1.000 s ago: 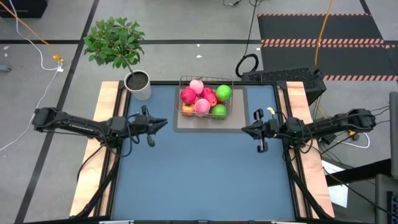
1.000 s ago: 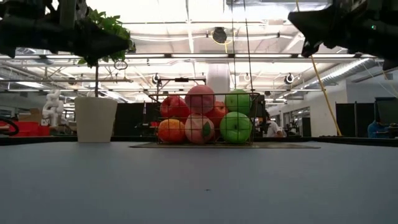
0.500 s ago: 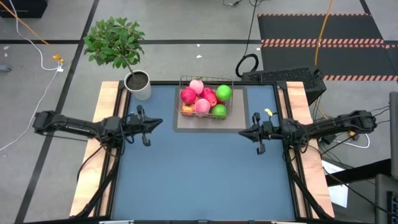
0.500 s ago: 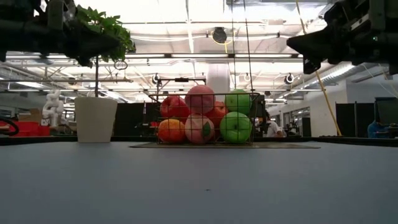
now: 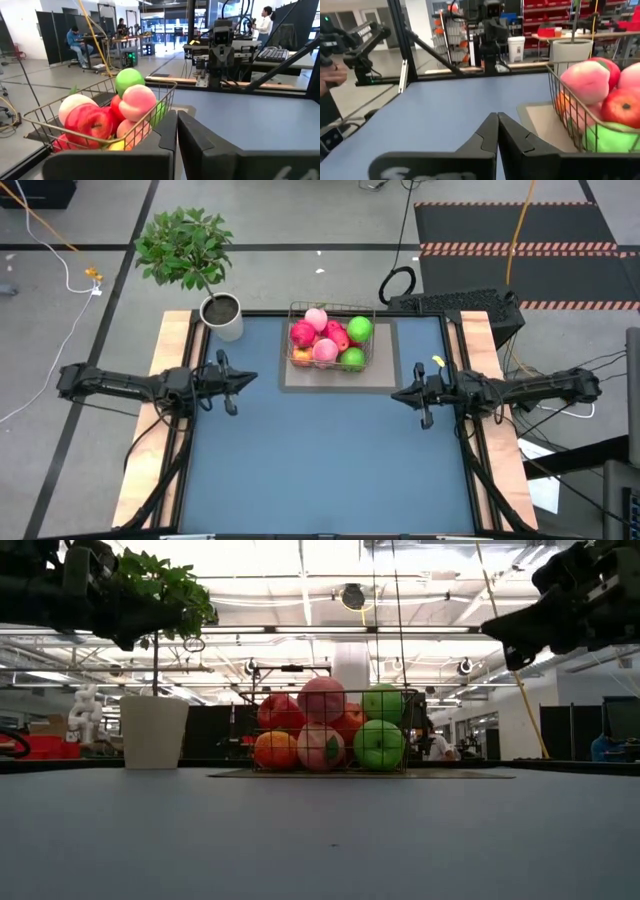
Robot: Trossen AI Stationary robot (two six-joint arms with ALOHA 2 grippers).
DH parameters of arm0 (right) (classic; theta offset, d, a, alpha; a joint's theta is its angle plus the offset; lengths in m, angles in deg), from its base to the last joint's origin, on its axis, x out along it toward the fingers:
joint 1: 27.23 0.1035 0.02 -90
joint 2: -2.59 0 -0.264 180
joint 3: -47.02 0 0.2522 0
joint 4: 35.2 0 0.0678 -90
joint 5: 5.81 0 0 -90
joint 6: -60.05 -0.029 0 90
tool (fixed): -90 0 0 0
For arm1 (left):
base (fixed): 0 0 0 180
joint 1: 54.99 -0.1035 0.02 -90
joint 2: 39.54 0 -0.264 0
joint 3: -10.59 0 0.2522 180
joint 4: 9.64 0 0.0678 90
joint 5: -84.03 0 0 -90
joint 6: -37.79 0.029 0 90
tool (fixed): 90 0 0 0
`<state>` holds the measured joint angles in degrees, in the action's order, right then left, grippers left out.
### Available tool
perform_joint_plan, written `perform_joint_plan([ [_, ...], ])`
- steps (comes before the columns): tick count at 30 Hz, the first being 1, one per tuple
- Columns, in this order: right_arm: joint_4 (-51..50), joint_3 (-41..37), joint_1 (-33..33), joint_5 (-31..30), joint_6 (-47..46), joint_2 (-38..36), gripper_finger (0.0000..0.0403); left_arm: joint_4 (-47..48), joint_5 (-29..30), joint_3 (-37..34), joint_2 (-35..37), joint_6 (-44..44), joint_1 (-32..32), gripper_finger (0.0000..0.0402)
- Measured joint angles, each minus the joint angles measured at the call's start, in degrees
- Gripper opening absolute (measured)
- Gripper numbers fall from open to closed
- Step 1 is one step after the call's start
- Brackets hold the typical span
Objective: Build produce basket
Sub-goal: Return to Home Position
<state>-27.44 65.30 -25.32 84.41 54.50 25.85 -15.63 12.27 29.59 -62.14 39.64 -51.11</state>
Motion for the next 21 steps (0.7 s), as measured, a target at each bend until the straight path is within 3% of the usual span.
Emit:
perform_joint_plan([
  [4,-8.3,1.5,0.0,0.0,0.1,-5.9,0.0,4.2,0.0,0.0,2.0,-0.4,0.0,0.0003],
  [11,-19.6,1.9,0.0,0.0,0.2,-15.6,0.0,13.7,0.0,0.0,7.1,-2.1,0.0,0.0018],
  [16,-25.1,1.9,0.0,0.0,0.2,-19.9,0.0,20.3,0.0,0.0,10.6,-3.8,0.0,0.0004],
  [21,-29.3,2.0,0.0,-0.1,0.4,-22.7,0.0,24.0,0.2,-1.5,13.1,-5.8,0.0,0.0015],
])
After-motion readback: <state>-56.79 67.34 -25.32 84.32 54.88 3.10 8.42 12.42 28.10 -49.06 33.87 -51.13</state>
